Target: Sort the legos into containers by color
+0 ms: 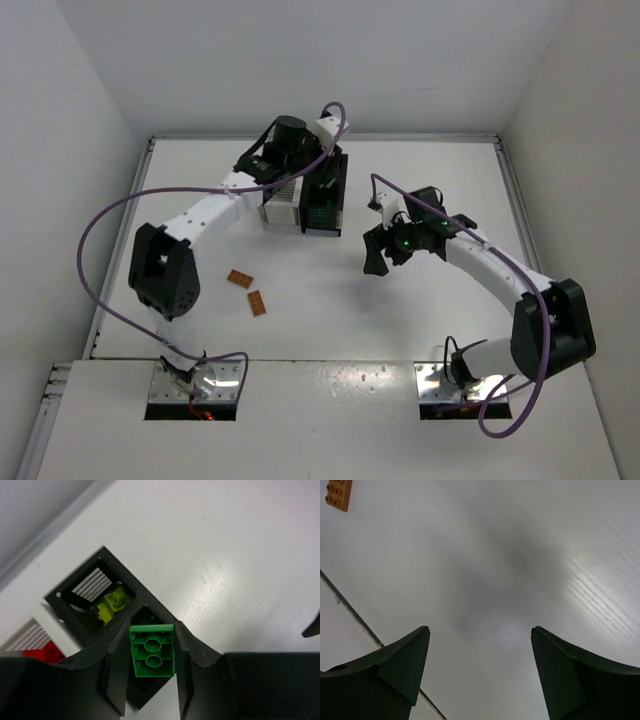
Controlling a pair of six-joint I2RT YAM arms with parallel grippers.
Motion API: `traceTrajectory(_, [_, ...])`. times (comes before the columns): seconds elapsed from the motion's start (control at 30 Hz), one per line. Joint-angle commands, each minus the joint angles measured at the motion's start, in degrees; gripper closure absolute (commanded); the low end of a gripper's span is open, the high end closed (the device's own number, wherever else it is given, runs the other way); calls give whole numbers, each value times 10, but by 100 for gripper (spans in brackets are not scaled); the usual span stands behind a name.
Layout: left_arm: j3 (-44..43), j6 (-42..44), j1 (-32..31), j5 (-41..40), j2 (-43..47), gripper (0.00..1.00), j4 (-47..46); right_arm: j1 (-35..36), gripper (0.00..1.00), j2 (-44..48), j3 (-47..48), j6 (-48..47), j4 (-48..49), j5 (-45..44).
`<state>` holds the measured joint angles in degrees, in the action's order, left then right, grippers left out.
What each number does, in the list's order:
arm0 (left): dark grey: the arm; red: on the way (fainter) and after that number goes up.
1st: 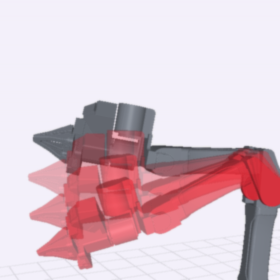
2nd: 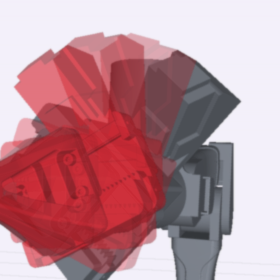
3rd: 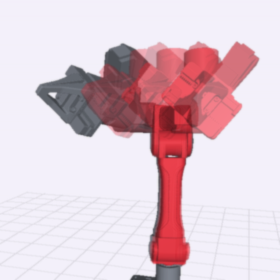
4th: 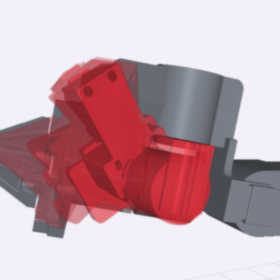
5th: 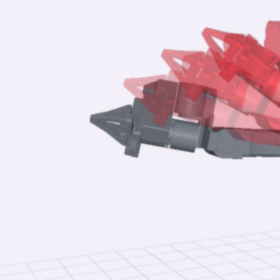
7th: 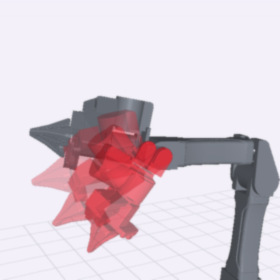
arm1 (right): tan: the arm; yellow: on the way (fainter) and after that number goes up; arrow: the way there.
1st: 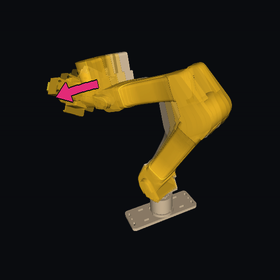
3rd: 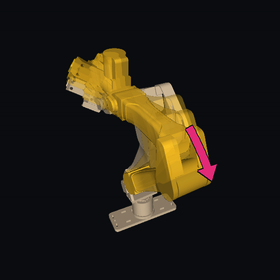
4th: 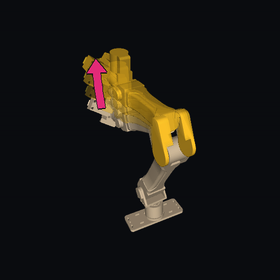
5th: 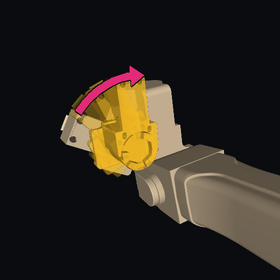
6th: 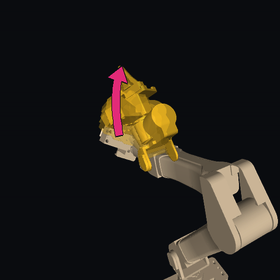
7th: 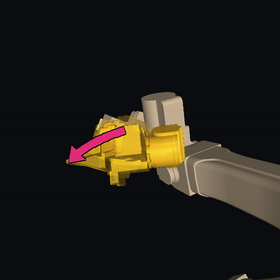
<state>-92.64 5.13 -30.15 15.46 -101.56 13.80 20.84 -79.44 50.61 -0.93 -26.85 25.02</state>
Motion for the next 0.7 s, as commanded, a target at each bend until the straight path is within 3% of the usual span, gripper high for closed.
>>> traceTrajectory(0.0, [-25,-32,6,14,-51,86,-6,-2,17,2,32,-16,6,32])
traceTrajectory(0.2, [-50,-37,6,16,-90,85,-6,5,17,8,32,-51,-3,17])
traceTrajectory(0.3, [-56,-37,6,10,-102,59,0,10,11,23,25,-51,14,32])
traceTrajectory(0.33, [-62,-37,6,10,-102,38,0,10,11,23,30,-58,6,42])
traceTrajectory(0.43, [-78,-51,17,-7,-96,20,0,30,12,-7,57,-78,-5,47])
traceTrajectory(0.6, [-151,-81,75,-21,-61,17,45,113,17,-69,114,-78,9,29])
traceTrajectory(0.67, [-145,-74,110,-34,-6,17,68,149,18,-100,158,-72,9,15])
